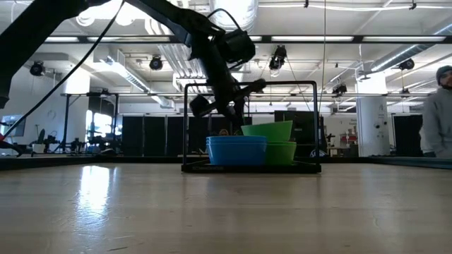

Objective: Pick & Place Mini bowls
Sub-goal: Stack the green bowl on the green bowl on the shelf, then stack the white bowl on the white bowl on the shelf

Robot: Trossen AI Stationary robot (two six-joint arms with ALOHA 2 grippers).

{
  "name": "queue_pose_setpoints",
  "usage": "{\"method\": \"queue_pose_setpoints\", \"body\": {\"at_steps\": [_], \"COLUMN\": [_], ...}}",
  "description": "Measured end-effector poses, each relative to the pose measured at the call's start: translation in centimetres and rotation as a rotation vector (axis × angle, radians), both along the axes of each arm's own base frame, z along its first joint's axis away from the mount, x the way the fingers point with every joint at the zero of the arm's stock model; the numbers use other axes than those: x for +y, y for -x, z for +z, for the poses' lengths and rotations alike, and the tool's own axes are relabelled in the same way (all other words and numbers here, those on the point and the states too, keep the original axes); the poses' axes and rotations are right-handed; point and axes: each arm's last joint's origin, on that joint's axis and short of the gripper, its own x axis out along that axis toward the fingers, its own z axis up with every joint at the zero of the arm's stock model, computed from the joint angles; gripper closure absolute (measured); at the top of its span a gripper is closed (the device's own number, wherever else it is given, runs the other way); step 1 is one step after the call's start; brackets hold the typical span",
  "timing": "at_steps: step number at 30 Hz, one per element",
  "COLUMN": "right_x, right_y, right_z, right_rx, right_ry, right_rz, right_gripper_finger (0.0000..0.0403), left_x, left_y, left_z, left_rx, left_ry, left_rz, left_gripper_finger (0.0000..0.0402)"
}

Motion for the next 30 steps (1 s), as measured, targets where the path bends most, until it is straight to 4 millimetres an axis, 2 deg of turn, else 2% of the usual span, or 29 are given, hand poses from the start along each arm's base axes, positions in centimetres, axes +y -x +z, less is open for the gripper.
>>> {"method": "queue_pose_setpoints", "body": {"at_steps": [5,30], "right_x": [0.0,0.0], "right_y": [0.0,0.0], "right_z": [0.0,0.0], "right_rx": [0.0,-0.001], "right_ry": [0.0,0.002], "right_rz": [0.001,0.003], "right_gripper_finger": [0.0371,0.0371], "left_x": [0.04,0.02], "left_y": [0.01,0.02], "left_z": [0.05,0.05], "left_rx": [0.01,0.005], "left_ry": [-0.019,-0.009], "left_rz": [-0.052,-0.046], "left_gripper_finger": [0.0398,0.0349]}}
